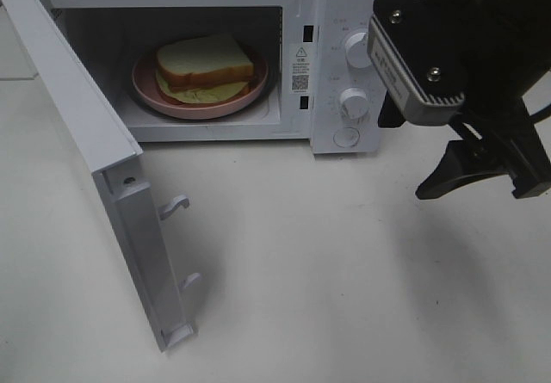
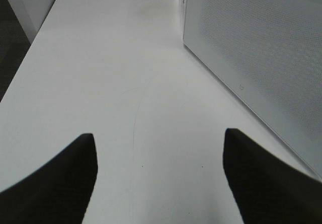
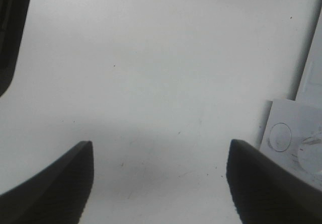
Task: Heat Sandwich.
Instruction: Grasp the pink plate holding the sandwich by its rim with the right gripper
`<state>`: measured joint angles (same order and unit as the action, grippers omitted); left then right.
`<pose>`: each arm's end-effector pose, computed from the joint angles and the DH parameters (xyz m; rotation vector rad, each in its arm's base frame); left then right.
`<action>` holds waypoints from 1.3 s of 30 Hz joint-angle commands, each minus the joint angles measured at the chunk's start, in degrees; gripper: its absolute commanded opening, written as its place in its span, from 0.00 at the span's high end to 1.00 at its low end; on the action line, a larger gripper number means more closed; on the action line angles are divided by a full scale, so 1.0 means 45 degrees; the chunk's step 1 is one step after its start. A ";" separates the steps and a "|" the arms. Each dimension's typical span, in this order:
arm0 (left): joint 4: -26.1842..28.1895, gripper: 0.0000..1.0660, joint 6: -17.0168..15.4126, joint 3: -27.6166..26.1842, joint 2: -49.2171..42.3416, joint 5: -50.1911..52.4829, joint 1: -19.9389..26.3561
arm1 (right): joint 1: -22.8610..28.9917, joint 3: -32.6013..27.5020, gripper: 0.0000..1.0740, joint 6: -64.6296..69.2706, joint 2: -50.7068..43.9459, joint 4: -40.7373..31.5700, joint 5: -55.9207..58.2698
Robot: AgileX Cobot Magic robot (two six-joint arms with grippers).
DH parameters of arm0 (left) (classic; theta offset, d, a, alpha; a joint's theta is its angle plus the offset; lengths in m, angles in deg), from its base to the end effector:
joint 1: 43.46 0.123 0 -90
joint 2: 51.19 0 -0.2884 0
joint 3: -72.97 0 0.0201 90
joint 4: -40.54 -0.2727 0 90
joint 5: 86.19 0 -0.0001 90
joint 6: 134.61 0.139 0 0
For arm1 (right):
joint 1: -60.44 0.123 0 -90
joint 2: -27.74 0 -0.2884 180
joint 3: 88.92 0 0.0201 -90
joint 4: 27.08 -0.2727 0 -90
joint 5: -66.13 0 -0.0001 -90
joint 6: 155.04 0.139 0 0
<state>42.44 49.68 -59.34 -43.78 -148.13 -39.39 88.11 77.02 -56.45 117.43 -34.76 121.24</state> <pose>0.0500 -0.0005 0.2695 0.0063 2.0427 0.0516 0.2749 0.1614 0.2374 -2.1993 1.6616 -0.0795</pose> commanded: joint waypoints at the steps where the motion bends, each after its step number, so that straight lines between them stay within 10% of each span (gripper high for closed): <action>1: 0.0051 0.37 -0.0115 0.0013 -0.0089 0.0166 0.0038 | -0.0038 0.0064 0.32 -0.0560 -0.0115 -0.0076 -0.0204; 21: 0.0051 0.37 -0.0115 0.0013 -0.0089 0.0166 0.0038 | 0.0076 0.0153 0.32 -0.2750 0.0637 -0.0789 -0.1961; 39: 0.0051 0.37 -0.0115 0.0013 -0.0089 0.0166 0.0038 | 0.1884 0.5246 0.34 -0.2648 0.6048 -0.0853 -0.2292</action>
<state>42.44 49.68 -59.34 -43.78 -148.13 -39.39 96.48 98.80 -68.31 142.75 -38.08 110.93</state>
